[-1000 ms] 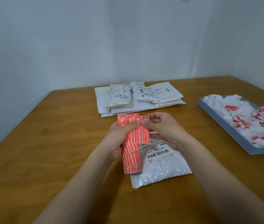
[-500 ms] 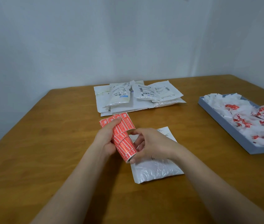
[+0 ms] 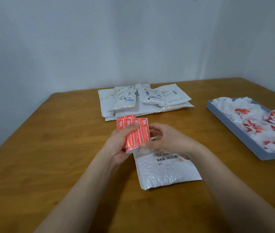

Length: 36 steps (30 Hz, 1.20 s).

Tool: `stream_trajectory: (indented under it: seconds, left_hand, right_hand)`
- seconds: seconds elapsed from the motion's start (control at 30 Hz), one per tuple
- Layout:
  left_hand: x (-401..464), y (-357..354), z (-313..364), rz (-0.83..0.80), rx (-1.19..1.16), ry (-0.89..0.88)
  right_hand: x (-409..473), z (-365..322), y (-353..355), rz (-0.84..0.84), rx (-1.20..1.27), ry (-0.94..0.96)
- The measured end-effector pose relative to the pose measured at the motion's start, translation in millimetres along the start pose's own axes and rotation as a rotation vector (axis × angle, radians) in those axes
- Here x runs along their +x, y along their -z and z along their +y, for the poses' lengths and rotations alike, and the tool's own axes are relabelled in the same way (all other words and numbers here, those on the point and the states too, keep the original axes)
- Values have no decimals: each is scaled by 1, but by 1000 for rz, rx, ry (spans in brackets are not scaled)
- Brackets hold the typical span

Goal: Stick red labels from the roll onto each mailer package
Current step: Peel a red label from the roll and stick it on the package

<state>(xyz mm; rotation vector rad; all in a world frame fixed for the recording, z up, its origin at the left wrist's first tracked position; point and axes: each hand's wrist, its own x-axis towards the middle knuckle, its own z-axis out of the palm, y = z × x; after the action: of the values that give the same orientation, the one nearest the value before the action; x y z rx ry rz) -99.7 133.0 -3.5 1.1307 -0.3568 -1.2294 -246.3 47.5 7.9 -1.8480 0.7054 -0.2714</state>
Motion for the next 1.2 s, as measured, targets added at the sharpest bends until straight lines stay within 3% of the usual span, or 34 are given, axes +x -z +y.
stream_trajectory:
  seconds: [0.1,0.2,0.8,1.2]
  left_hand:
    - [0,-1,-2,-24,34,-8]
    - [-2,-4,-2,-37,88,-17]
    - [-3,-4,-4,-11,241,-54]
    - [-3,-9,-4,-30,85,-69]
  right_hand:
    - [3,-2,4,132,297,26]
    - [7,-5,3,214,413,32]
    - [5,-10,-6,233,519,35]
    - [15,-5,-20,265,554,130]
